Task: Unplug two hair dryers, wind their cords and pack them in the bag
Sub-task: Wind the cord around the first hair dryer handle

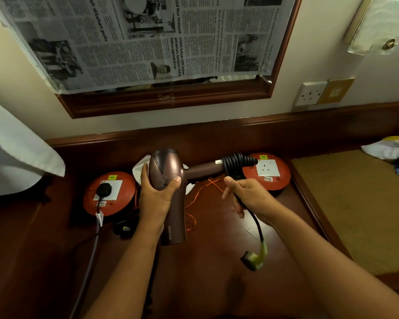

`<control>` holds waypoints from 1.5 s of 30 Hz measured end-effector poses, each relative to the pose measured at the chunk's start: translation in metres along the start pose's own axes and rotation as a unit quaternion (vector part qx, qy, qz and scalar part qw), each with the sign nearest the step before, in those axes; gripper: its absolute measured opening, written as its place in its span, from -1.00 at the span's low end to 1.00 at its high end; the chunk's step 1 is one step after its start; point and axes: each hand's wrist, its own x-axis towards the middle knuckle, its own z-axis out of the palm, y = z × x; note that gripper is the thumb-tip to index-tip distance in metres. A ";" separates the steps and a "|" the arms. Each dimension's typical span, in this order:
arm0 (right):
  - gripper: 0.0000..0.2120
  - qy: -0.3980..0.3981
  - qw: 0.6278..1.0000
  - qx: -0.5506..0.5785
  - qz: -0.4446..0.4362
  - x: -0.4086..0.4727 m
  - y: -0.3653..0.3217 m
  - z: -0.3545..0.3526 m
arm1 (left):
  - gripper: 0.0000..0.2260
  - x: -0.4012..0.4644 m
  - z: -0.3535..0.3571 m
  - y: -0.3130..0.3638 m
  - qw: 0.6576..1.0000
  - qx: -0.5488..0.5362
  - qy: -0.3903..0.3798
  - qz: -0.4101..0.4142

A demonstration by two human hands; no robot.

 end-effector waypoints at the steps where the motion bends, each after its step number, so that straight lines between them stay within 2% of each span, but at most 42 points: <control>1: -0.49 -0.016 1.000 0.021 0.012 0.000 0.004 0.002 | -0.16 0.001 0.000 0.002 1.000 -0.009 -0.007 -0.005; 6: -0.71 -0.079 0.980 0.179 0.034 0.000 0.022 0.003 | -0.20 0.005 -0.007 0.010 1.000 -0.007 -0.028 0.001; 8: -0.71 -0.061 0.983 0.167 0.036 0.002 0.029 0.002 | -0.20 0.005 -0.009 0.012 0.999 0.005 -0.038 0.005; 12: -0.53 0.008 0.994 0.096 0.042 0.006 0.034 0.002 | -0.30 0.002 -0.010 0.018 0.999 -0.010 -0.048 0.005; 14: -0.52 0.020 0.994 0.098 0.043 0.007 0.035 0.002 | -0.33 0.002 -0.010 0.022 0.999 -0.020 -0.050 -0.002; 18: -0.67 -0.022 0.982 0.189 0.014 0.007 0.037 -0.001 | -0.36 0.006 -0.016 0.027 0.998 -0.042 -0.052 -0.012; 21: -0.73 -0.036 0.980 0.198 -0.006 0.010 0.037 -0.008 | -0.38 0.005 -0.020 0.029 0.997 -0.042 -0.068 -0.018; 26: -0.66 0.021 0.998 0.065 -0.008 0.016 0.028 -0.021 | -0.37 0.002 -0.023 0.030 0.992 -0.042 -0.112 -0.033; 30: -0.77 0.053 0.992 -0.109 0.042 0.027 0.018 -0.034 | -0.42 0.003 -0.028 0.033 0.990 -0.022 -0.142 -0.015; 33: -0.69 0.019 0.994 -0.102 -0.013 0.025 0.008 -0.047 | -0.36 0.003 -0.032 0.033 0.987 -0.009 -0.159 -0.005; 35: -0.72 -0.020 0.990 -0.138 -0.035 0.028 0.001 -0.056 | -0.35 0.003 -0.032 0.033 0.986 0.005 -0.168 0.006; 39: -0.92 -0.003 0.953 -0.296 -0.063 0.045 -0.019 -0.061 | -0.33 0.004 -0.032 0.030 0.983 0.016 -0.182 0.018; 42: -0.72 0.015 0.925 -0.374 -0.069 0.047 -0.035 -0.064 | -0.35 0.002 -0.030 0.031 0.979 0.033 -0.196 0.036; 45: -0.74 -0.004 0.898 -0.430 -0.089 0.049 -0.045 -0.065 | -0.28 0.001 -0.028 0.027 0.977 0.073 -0.189 0.071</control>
